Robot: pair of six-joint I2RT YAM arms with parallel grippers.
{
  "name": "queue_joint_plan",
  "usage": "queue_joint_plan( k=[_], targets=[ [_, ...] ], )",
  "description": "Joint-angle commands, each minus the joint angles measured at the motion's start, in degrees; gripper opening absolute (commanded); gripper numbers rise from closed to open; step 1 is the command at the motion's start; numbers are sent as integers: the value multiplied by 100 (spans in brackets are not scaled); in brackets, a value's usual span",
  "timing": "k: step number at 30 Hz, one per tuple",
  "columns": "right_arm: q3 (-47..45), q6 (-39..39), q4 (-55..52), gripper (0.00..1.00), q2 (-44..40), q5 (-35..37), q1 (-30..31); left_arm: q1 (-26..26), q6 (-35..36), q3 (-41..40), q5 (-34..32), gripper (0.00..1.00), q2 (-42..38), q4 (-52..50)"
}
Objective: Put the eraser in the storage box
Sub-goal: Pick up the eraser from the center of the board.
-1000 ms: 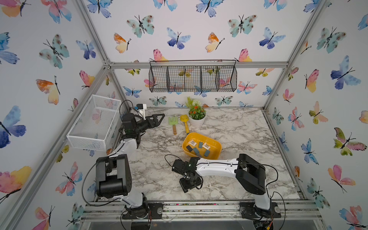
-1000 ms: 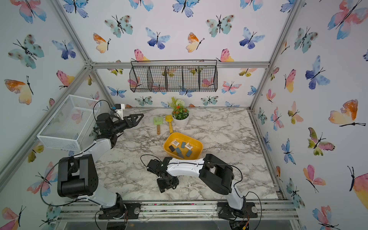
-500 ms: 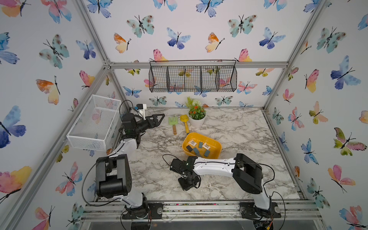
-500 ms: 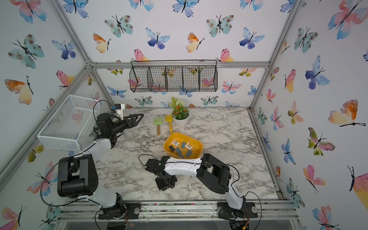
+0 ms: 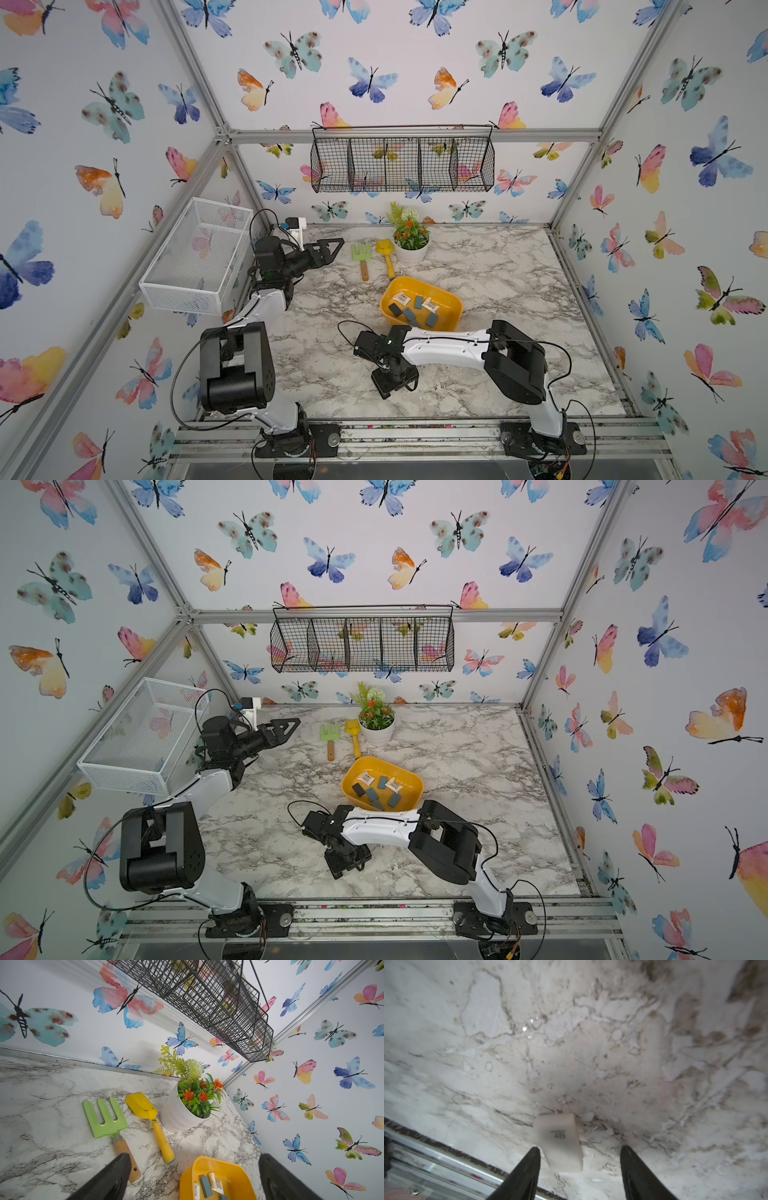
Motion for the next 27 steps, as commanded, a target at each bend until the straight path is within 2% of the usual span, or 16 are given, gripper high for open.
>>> queue_joint_plan(
  k=[1, 21, 27],
  targets=[
    [145, -158, -289, 65, 273, 449, 11, 42, 99, 98, 139, 98, -13, 4],
    [550, -592, -144, 58, 477, 340, 301, 42, 143, 158, 193, 98, 16, -124],
    [566, -556, -208, 39, 568, 396, 310, 42, 182, 172, 193, 98, 20, -169]
  ],
)
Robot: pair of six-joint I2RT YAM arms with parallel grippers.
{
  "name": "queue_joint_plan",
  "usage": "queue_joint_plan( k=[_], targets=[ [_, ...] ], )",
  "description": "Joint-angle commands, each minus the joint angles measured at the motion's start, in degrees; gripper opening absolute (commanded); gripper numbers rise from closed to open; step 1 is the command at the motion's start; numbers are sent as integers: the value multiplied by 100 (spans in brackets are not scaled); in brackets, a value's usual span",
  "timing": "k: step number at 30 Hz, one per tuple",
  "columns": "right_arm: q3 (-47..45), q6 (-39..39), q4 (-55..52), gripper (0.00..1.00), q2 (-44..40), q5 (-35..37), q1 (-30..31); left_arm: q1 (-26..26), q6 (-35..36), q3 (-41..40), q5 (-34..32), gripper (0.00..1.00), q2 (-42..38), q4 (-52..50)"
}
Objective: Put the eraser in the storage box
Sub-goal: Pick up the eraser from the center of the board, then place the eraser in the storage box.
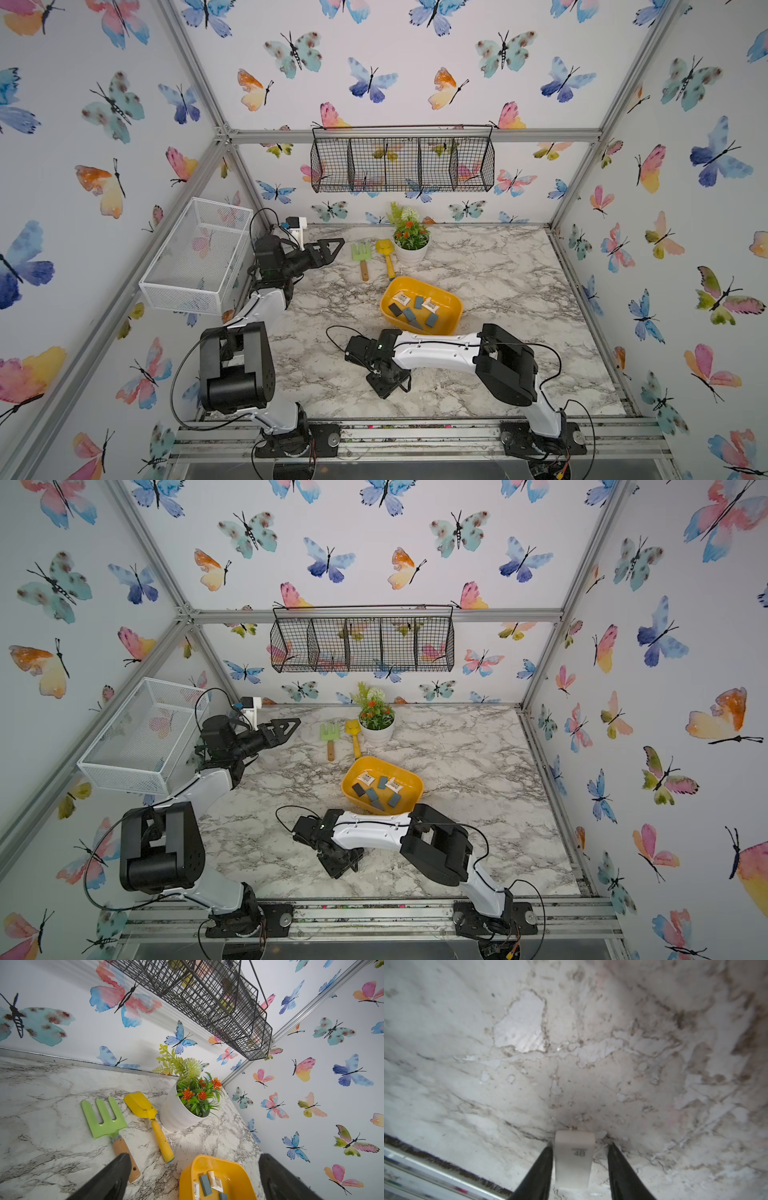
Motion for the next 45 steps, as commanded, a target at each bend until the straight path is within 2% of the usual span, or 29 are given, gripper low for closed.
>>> queue_joint_plan(
  k=[1, 8, 15, 19, 27, 32, 38, 45],
  targets=[
    [131, -12, -48, 36, 272, 27, 52, 42, 120, 110, 130, 98, 16, -84],
    [192, -5, -110, 23, 326, 107, 52, 42, 168, 125, 113, 98, 7, -155],
    [261, 94, -135, 18, -321, 655, -69, 42, 256, 165, 41, 98, 31, -275],
    [430, -39, -321, 18, -780, 790, -590, 42, 267, 195, 44, 98, 77, -310],
    [7, -833, -191, 17, -1424, 617, -2300, 46, 340, 291, 32, 98, 133, -415],
    [173, -1304, -164, 17, -1093, 421, -3076, 31, 318, 355, 72, 98, 300, -420],
    [255, -1676, 7, 15, -625, 230, -3703, 33, 323, 421, 77, 98, 470, -407],
    [702, -1936, -194, 14, -36, 194, -4024, 33, 339, 477, 134, 98, 551, -399]
  ],
)
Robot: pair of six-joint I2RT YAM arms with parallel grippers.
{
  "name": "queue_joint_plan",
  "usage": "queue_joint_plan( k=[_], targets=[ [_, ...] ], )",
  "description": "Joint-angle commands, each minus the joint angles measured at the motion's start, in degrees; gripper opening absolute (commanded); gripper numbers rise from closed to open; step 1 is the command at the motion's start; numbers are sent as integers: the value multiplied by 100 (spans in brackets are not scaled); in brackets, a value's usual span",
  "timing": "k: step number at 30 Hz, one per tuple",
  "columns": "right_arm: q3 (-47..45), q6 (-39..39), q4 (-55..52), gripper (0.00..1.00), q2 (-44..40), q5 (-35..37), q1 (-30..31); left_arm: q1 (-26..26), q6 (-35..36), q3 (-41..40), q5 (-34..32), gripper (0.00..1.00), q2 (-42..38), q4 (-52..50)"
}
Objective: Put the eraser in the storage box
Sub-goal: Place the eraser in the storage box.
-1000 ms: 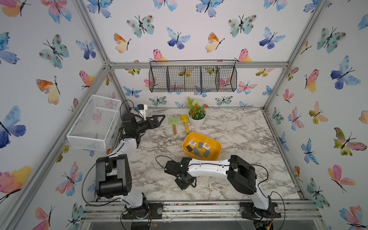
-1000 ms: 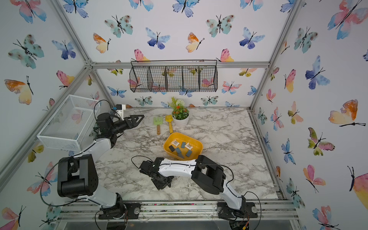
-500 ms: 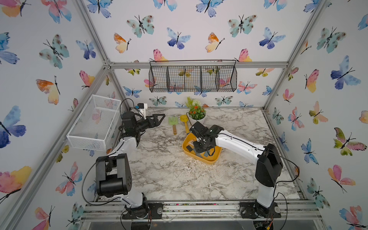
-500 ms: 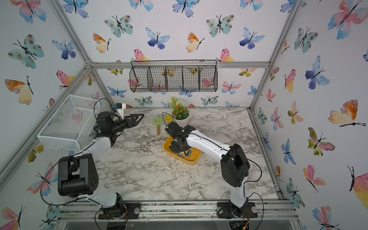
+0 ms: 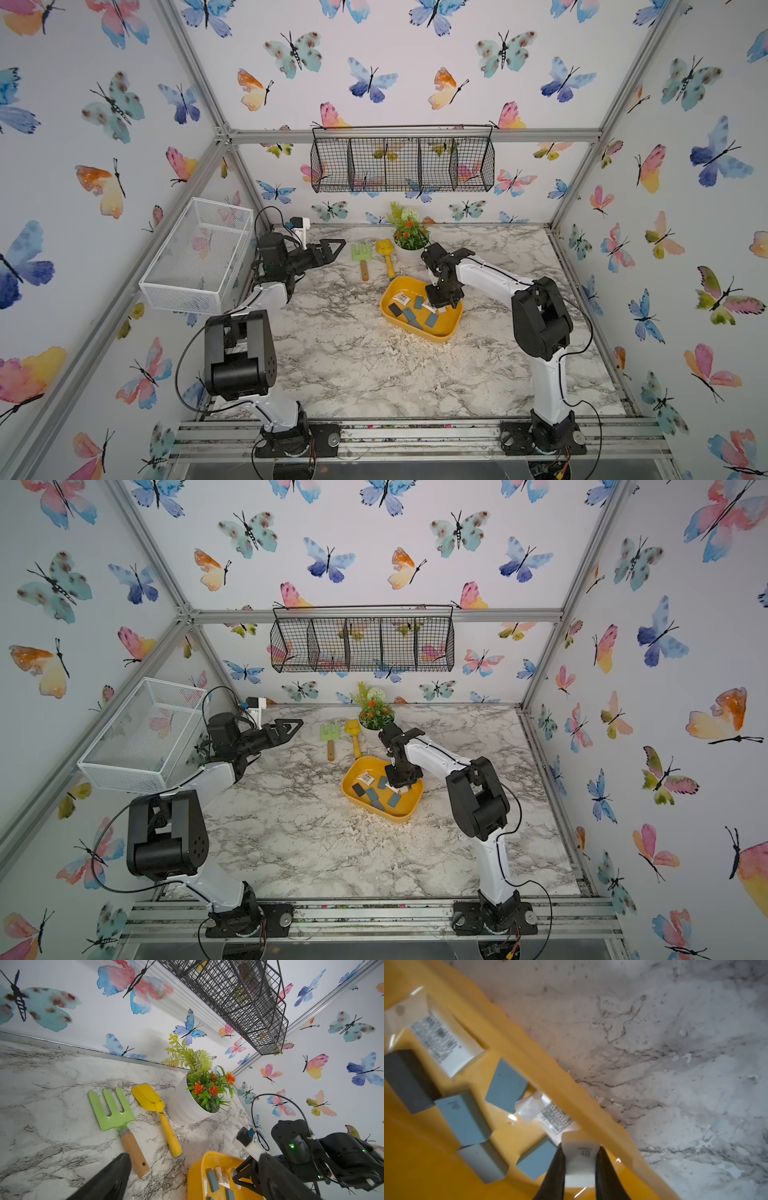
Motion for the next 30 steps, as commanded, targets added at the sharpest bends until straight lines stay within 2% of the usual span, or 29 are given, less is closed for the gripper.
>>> queue_joint_plan(
  k=[1, 9, 16, 27, 30],
  targets=[
    [292, -224, -259, 14, 182, -31, -49, 33, 81, 105, 129, 98, 80, -16],
    [374, -51, -530, 15, 361, -198, -126, 33, 59, 115, 227, 98, 139, -16],
    [361, 213, -817, 16, 286, 246, -130, 33, 56, 106, 246, 98, 152, -16],
    [417, 225, -906, 30, 513, 192, -123, 33, 86, 48, 247, 98, 84, -21],
    [460, 216, -897, 40, 594, 141, -129, 33, 86, 35, 256, 98, 84, -16]
  ],
)
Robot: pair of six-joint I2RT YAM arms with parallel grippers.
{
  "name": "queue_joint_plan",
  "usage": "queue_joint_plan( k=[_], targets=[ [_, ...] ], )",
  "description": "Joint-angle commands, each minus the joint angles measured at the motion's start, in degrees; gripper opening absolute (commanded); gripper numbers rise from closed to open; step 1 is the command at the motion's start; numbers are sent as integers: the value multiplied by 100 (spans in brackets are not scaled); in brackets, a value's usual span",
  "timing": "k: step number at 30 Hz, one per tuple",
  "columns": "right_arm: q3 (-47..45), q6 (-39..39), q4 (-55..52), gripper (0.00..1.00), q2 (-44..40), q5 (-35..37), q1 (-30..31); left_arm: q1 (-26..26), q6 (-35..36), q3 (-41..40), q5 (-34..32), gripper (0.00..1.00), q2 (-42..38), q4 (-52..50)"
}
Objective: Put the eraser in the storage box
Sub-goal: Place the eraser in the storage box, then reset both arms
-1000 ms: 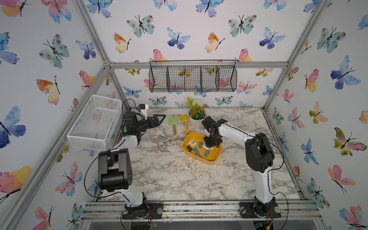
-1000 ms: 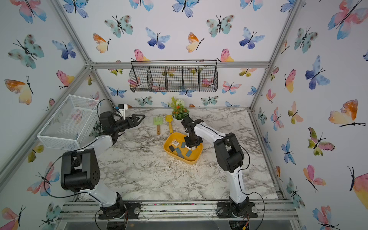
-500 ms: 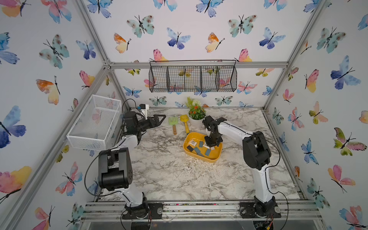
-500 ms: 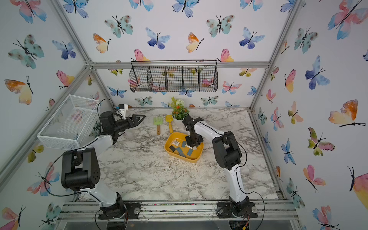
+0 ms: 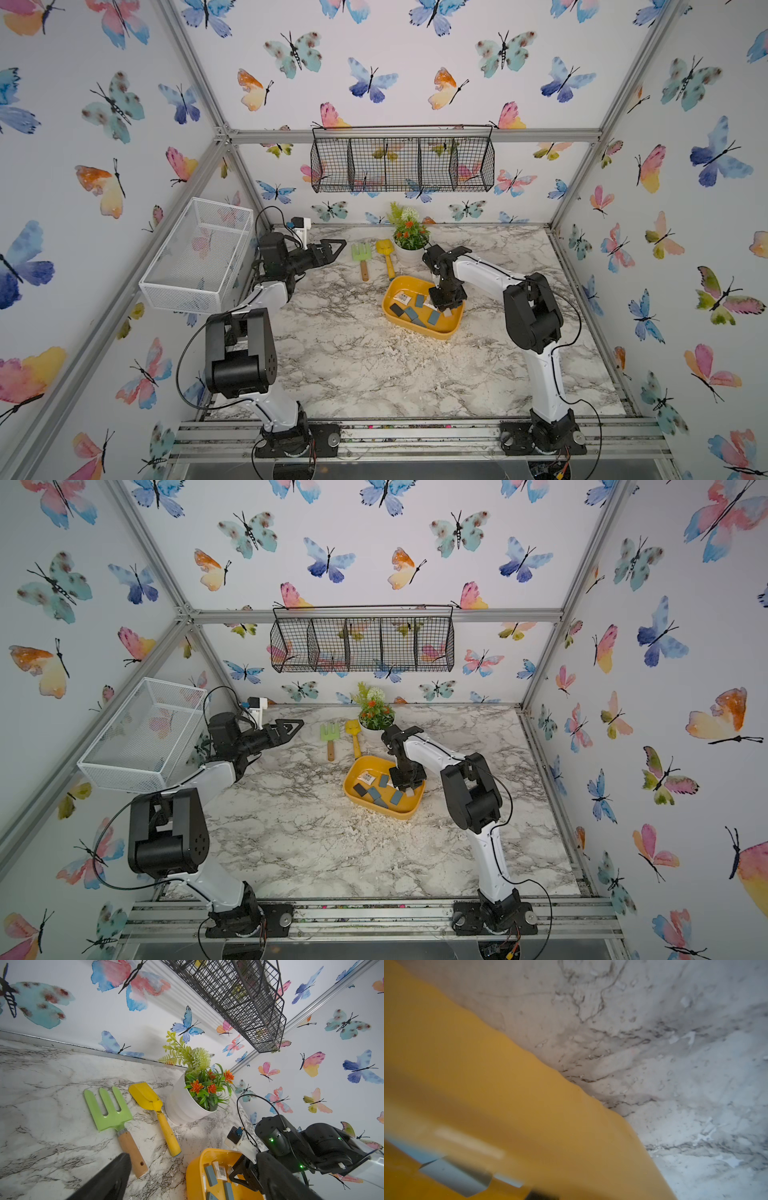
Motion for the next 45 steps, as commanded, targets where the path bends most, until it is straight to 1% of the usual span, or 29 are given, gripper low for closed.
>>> queue_joint_plan(
  k=[1, 4, 7, 13, 17, 18, 19, 20, 22, 24, 26, 28, 29, 31, 32, 33, 34, 35, 36, 37, 40, 41, 42, 45],
  targets=[
    [150, 52, -193, 43, 158, 5, -23, 33, 83, 7, 121, 98, -10, -23],
    [98, 52, -32, 52, 18, -111, -22, 33, 83, 11, 123, 98, -1, -18],
    [147, 69, 150, 61, -313, -167, -21, 33, 83, 16, 123, 98, -3, -27],
    [504, 8, 250, 76, -937, -299, -19, 33, 66, 18, 77, 98, -23, -40],
    [583, 8, 251, 86, -1321, -218, -13, 33, 73, 26, 17, 98, -44, -92],
    [532, -13, 325, 90, -1465, -189, -22, 33, 105, 40, -26, 98, -61, -135],
    [431, -27, 442, 98, -1621, -72, -23, 33, 168, 72, -83, 98, -79, -229],
    [321, -34, 575, 98, -1774, 30, -30, 33, 240, 113, -130, 98, -97, -317],
    [-43, -55, 999, 99, -2156, 79, -163, 33, 363, 203, -291, 98, -116, -518],
    [-420, -67, 1381, 98, -2491, 14, -454, 41, 400, 235, -406, 98, -124, -546],
    [-1128, -110, 2080, 98, -2983, 102, -789, 46, 453, 212, -620, 98, -143, -546],
    [-2188, -147, 3357, 98, -3645, 69, -1242, 46, 642, 121, -941, 98, -180, -558],
    [-2606, -130, 3825, 98, -3876, 9, -1451, 41, 739, 67, -1081, 98, -201, -563],
    [-3431, -98, 4759, 98, -4265, -43, -1856, 63, 1018, -71, -1515, 98, -270, -599],
    [-3662, -96, 4953, 98, -4333, -2, -2005, 68, 1142, -107, -1680, 98, -304, -656],
    [-3859, -193, 5076, 98, -4406, 105, -2098, 77, 1275, -177, -1810, 98, -355, -708],
    [-4190, -466, 5443, 98, -4537, 296, -2106, 87, 1370, -280, -1950, 98, -429, -721],
    [-4548, -643, 5873, 98, -4673, 496, -2106, 86, 1424, -397, -2063, 99, -499, -670],
    [-4966, -708, 6441, 98, -4824, 900, -2114, 86, 1450, -584, -2192, 98, -562, -508],
    [-5329, -790, 6935, 98, -4942, 1156, -2135, 86, 1450, -745, -2252, 98, -614, -313],
    [-6036, -1037, 7903, 98, -4877, 1651, -2158, 94, 1478, -1037, -2442, 98, -668, -22],
    [-6208, -1094, 8141, 98, -4794, 1788, -2158, 96, 1496, -1084, -2635, 98, -669, 37],
    [-6421, -1023, 8435, 98, -4685, 2038, -2163, 95, 1514, -1145, -2739, 98, -684, 103],
    [-6899, -1031, 9155, 98, -4331, 2325, -2183, 95, 1676, -1295, -2990, 98, -728, 192]
  ],
)
